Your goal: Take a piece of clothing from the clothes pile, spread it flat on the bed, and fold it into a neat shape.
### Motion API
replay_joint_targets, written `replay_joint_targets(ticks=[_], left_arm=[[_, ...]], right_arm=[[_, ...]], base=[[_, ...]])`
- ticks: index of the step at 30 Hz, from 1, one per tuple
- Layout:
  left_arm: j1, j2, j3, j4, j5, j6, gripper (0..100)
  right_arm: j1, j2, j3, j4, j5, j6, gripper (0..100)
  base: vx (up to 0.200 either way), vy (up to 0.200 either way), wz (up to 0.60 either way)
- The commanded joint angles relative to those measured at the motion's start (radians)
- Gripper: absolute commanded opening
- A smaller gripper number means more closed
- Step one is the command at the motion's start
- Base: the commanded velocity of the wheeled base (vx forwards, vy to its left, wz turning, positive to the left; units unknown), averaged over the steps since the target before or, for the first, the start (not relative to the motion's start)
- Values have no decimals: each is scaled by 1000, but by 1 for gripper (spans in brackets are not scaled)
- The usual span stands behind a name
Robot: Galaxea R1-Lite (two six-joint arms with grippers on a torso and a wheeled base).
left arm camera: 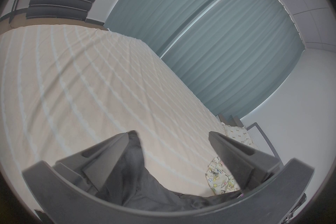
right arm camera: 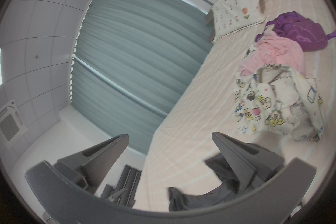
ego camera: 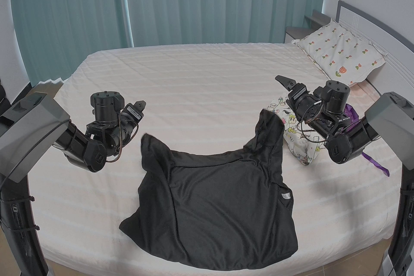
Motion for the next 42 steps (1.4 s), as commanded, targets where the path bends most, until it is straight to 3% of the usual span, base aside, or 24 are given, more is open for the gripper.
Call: replay_joint_targets(ticks=[1,5,10,17,25,38,39,42], left_arm=[[19,72,-11,-48,27,23,100],[40,88,-9,-71,32,95,100],[42,68,44,-83,32,101,100],[40,-81,273,-100,-15,90,100],[31,-165,566,-223,-89,1,100],[8,-159,710,-325,-98,-105,100],[8,-158,722,-341,-100,-106,100],[8,-153,730,-353,-101,-117,100]], right_arm=[[-8,104,-80,51,-63,-14,100],[-32,121,-77,95,-88,-75,100],[-51,98,15,110,-79,-119,100],[-57,47,264,124,-56,-193,100],[-40,66,438,121,-42,-241,100],[-29,133,573,94,4,-385,100],[-25,136,575,95,6,-394,0],[-18,153,569,98,12,-403,0]], base=[[0,0,0],[0,0,0],[0,0,0],[0,0,0],[0,0,0],[0,0,0],[0,0,0],[0,0,0]])
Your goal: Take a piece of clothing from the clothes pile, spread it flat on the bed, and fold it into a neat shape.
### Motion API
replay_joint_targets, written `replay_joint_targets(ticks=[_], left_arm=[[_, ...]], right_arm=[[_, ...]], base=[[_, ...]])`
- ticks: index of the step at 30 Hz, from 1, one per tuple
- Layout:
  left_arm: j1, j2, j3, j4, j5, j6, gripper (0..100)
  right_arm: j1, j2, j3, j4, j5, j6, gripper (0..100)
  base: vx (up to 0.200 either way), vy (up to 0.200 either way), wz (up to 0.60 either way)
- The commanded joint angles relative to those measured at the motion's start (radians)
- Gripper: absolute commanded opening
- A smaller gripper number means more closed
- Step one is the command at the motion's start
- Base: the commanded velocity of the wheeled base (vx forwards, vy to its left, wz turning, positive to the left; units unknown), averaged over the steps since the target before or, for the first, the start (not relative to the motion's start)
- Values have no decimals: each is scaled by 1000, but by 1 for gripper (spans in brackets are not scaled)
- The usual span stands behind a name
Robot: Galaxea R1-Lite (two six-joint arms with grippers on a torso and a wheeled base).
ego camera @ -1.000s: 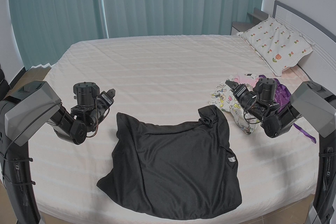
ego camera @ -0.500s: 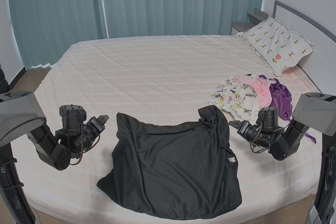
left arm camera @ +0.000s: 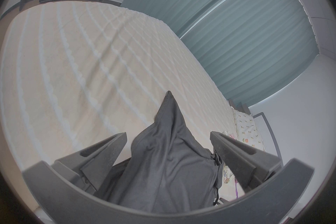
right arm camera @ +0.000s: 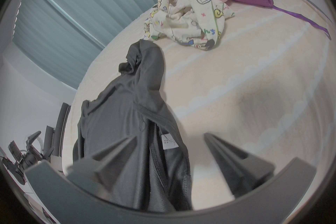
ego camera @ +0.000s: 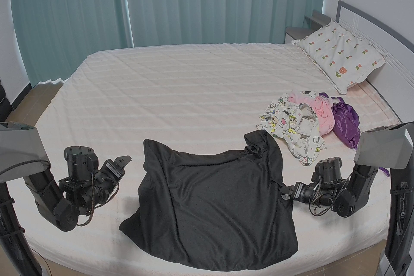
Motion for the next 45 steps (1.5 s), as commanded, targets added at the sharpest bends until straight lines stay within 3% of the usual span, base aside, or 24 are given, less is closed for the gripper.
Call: replay_joint_targets(ticks=[1,7,12,20,30,31,38,45], left_arm=[[-1,3,25,-7,-1,-13,100],[1,15,46,-9,-24,-28,100],[1,33,59,-9,-24,-28,100],[8,87,68,-27,-25,-28,100],[7,159,80,-96,-25,-25,100],[7,173,82,-113,-25,-23,100],[7,203,102,-122,-25,-7,100],[-25,203,192,-122,-57,107,100]], right_arm=[[7,37,2,0,5,-6,0],[-17,22,-1,-6,0,-16,0],[-85,-12,-3,-15,-1,-16,0],[-195,-15,-44,-148,-6,-14,0],[-206,13,-150,-154,-7,-5,0],[-198,27,-163,-153,-7,-5,100],[-189,51,-126,-153,-7,-3,100],[-237,-45,14,-158,11,26,100]], base=[[0,0,0],[0,0,0],[0,0,0],[0,0,0],[0,0,0],[0,0,0],[0,0,0],[0,0,0]])
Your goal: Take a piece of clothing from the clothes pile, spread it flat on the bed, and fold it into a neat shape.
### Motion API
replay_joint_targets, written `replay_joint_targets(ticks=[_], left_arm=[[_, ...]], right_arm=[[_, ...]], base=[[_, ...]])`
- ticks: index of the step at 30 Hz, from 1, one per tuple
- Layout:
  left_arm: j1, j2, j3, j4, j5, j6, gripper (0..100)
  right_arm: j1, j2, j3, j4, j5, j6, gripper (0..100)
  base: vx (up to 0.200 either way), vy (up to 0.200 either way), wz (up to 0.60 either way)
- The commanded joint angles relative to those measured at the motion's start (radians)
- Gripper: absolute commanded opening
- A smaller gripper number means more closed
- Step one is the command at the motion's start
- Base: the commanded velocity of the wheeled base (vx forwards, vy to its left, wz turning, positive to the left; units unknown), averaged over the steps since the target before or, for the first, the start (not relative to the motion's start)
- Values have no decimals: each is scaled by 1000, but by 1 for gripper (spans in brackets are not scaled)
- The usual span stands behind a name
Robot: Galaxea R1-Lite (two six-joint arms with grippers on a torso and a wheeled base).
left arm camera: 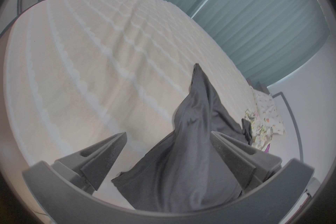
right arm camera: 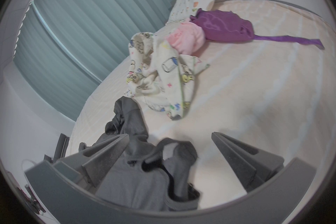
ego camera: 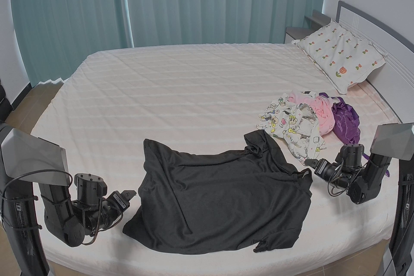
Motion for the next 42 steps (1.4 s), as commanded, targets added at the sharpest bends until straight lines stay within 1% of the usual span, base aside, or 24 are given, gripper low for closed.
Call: replay_joint_targets(ticks=[1,2,5,6,7,8,9,17,21,24,29,34,35,38,40,42], left_arm=[[-37,8,66,0,-24,38,100],[-45,8,73,2,-26,46,100],[-88,14,103,2,-24,67,100],[-95,17,109,0,-22,72,100],[-95,17,109,0,-22,72,100],[-111,32,115,0,-18,86,100],[-114,45,113,0,-15,96,100],[-129,74,112,0,5,106,100],[-155,97,104,0,56,107,100],[-171,102,121,0,93,132,100],[-171,95,142,0,99,138,100],[-166,129,103,-1,99,139,100],[-166,138,98,-3,99,139,0],[-161,137,106,-3,99,139,0],[-163,129,138,-3,102,144,0],[-158,100,175,-3,108,178,0]], right_arm=[[-18,-66,113,-13,10,33,100],[-15,-69,134,-28,10,44,100],[-13,-80,220,-134,12,79,100],[-12,-78,243,-163,12,82,100],[-12,-78,243,-163,12,82,100],[-5,-69,278,-208,12,84,100],[-2,-68,291,-217,12,84,100],[1,-94,332,-223,15,87,100],[13,-98,335,-223,15,88,100],[14,-112,341,-223,15,87,100],[18,-123,354,-222,15,87,100],[34,-123,357,-223,15,87,100],[42,-124,358,-223,15,87,100],[54,-130,378,-223,16,85,100],[70,-141,397,-222,26,84,100],[80,-146,423,-223,46,75,100]], base=[[0,0,0],[0,0,0],[0,0,0],[0,0,0],[0,0,0],[0,0,0],[0,0,0],[0,0,0],[0,0,0],[0,0,0],[0,0,0],[0,0,0],[0,0,0],[0,0,0],[0,0,0],[0,0,0]])
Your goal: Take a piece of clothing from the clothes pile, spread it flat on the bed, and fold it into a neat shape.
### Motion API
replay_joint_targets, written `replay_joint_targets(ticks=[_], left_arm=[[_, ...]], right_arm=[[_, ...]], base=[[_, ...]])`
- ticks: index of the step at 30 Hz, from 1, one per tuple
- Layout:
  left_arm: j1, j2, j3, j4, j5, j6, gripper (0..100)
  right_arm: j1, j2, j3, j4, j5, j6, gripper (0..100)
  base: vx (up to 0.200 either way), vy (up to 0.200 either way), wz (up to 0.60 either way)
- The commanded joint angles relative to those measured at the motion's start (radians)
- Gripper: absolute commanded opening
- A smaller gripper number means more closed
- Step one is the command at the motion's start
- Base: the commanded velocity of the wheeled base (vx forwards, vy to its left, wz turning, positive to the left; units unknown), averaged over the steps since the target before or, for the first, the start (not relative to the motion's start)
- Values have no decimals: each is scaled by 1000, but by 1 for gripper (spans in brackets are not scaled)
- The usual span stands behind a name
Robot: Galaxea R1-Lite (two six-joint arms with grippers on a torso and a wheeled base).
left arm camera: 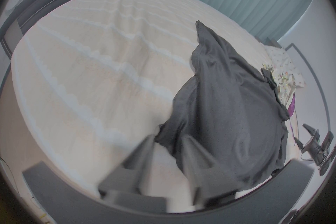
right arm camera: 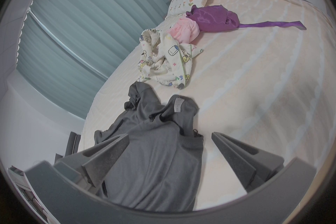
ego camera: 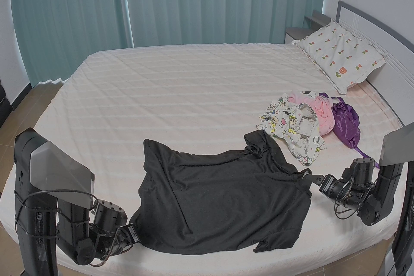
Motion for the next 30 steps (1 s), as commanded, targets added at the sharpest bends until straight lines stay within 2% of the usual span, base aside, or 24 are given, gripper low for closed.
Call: replay_joint_targets(ticks=[1,6,12,15,19,25,26,30], left_arm=[[10,-37,68,2,8,51,0],[19,-93,133,17,11,89,0],[16,-212,133,253,25,83,0],[13,-249,133,309,25,83,0],[10,-289,134,447,20,80,0],[10,-287,134,479,10,77,0],[10,-289,134,474,4,77,100],[26,-298,129,413,-1,77,100]], right_arm=[[29,-16,50,-1,25,-11,100],[52,-24,81,-1,27,-22,100],[69,-24,111,-1,31,-45,100],[73,-26,116,-2,36,-45,100],[81,-33,131,-2,50,-45,100],[84,-52,143,-2,56,-47,100],[89,-55,148,-2,61,-47,100],[96,-69,157,-4,77,-44,100]], base=[[0,0,0],[0,0,0],[0,0,0],[0,0,0],[0,0,0],[0,0,0],[0,0,0],[0,0,0]])
